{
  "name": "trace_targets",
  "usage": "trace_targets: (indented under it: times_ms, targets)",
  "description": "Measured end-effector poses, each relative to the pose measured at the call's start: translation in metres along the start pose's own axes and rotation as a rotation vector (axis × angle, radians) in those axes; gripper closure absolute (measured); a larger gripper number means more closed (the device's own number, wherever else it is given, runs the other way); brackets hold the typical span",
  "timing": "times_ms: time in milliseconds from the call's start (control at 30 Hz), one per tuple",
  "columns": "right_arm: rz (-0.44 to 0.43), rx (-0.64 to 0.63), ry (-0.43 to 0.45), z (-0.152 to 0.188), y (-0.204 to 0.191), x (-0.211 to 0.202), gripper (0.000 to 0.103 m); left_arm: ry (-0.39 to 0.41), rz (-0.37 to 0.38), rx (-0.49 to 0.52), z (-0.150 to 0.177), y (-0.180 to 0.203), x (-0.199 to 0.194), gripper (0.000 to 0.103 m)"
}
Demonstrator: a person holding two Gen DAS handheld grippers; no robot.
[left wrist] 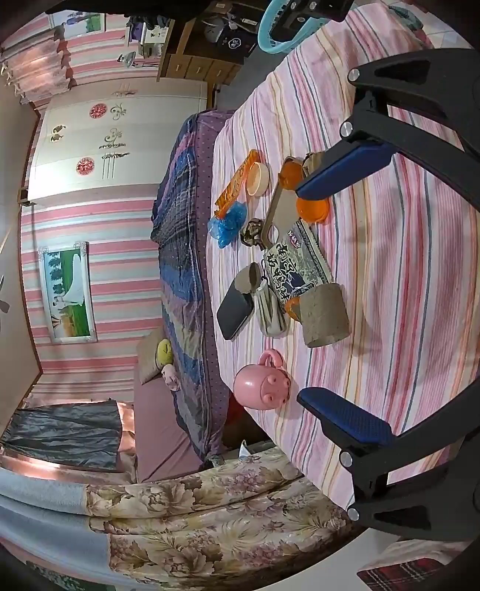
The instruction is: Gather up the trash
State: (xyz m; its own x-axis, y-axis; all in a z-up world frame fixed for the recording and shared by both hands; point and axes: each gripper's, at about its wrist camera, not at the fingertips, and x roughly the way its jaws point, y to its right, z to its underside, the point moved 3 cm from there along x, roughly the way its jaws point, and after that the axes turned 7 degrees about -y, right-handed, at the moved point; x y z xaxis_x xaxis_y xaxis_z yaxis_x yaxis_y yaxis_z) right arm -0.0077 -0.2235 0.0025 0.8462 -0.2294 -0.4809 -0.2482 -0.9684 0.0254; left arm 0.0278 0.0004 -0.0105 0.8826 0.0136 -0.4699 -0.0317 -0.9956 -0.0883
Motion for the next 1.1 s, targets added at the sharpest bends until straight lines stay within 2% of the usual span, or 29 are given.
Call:
trace_targets:
  times_ms: [733,1100]
  targets:
    - [0.003,0.000,0.003,0.000,-0.003,0.002,0.004,0.003,-0.015,0.001,-0.001,-0.004,0.000,0.005]
    - [0.006,0.015,0.002,-0.002,0.000,-0.001,0.004,-0.009,-0.026,-0.037,0.000,-0.012,0.006,0.005]
